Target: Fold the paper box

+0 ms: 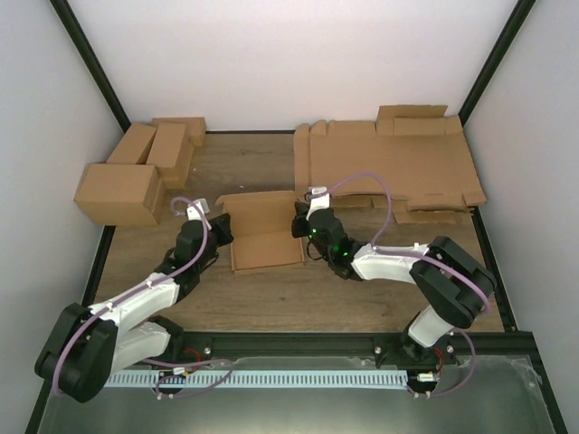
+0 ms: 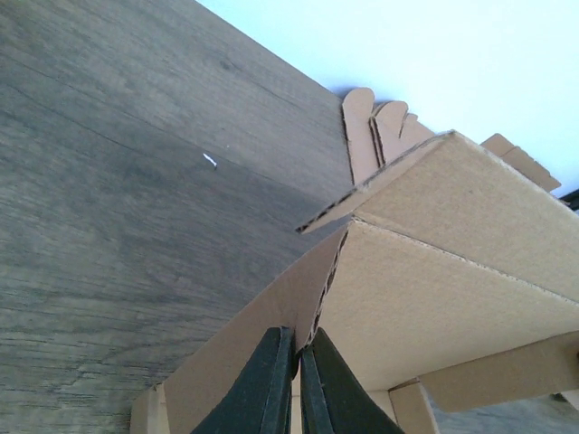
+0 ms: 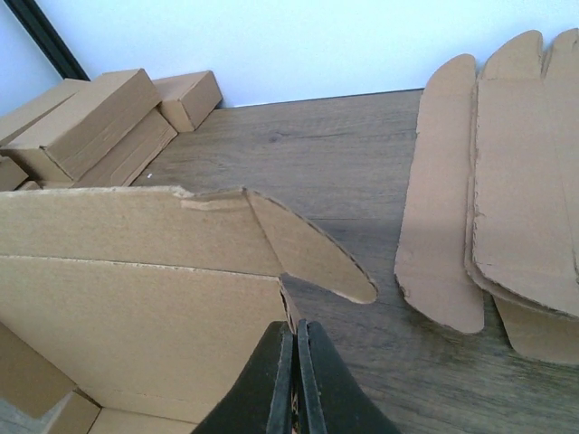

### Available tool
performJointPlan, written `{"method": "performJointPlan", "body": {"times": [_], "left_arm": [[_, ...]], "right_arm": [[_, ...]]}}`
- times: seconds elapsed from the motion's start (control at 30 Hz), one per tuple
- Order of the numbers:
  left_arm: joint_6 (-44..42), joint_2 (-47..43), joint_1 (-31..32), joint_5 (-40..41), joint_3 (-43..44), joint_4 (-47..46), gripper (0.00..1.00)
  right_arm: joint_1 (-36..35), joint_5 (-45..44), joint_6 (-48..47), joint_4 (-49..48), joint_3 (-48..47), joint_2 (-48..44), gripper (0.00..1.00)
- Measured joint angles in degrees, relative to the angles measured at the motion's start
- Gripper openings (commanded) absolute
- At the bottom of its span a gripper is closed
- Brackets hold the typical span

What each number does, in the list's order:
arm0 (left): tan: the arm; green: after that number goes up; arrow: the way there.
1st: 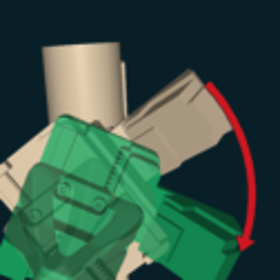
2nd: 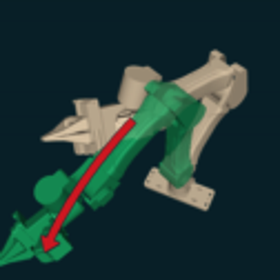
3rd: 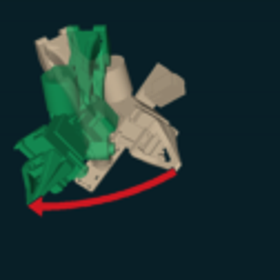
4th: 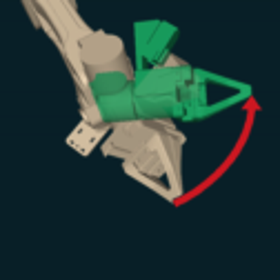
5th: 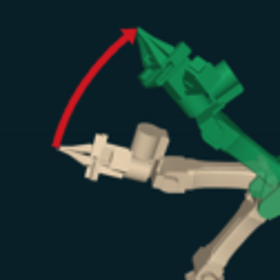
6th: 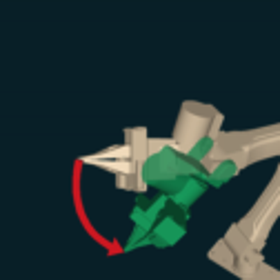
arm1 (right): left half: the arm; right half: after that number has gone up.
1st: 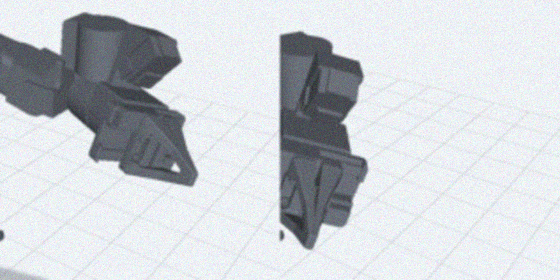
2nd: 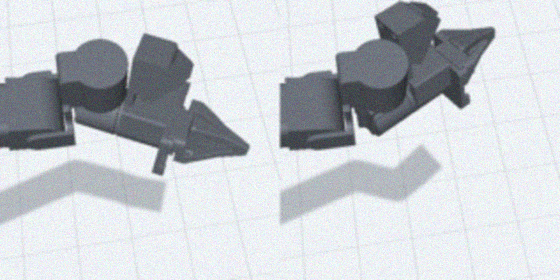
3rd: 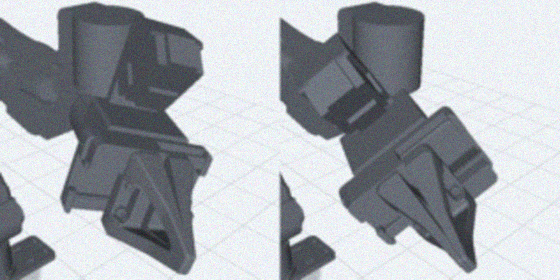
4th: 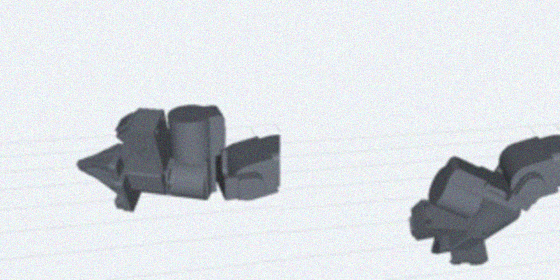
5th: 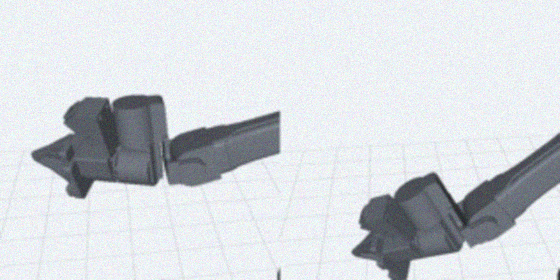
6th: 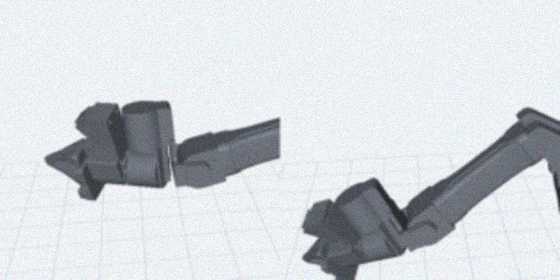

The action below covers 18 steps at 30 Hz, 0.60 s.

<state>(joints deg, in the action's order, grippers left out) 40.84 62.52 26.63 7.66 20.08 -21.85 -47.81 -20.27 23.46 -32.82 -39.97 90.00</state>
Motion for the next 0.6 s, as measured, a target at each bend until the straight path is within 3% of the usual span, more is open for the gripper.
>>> {"method": "performJointPlan", "body": {"times": [0.53, 0.6], "left_arm": [[4.52, 4.31, 0.04, 0.79, 1.73, 1.51, 0.04], [4.92, 4.24, 0.04, 0.24, 2.56, 3.3, 0.13]], "right_arm": [[-1.18, -4.07, 2.32, -2.75, -1.38, 5.05, 0.01], [-1.18, -4.07, 2.14, -2.6, -1.36, 4.92, 0.01]]}}
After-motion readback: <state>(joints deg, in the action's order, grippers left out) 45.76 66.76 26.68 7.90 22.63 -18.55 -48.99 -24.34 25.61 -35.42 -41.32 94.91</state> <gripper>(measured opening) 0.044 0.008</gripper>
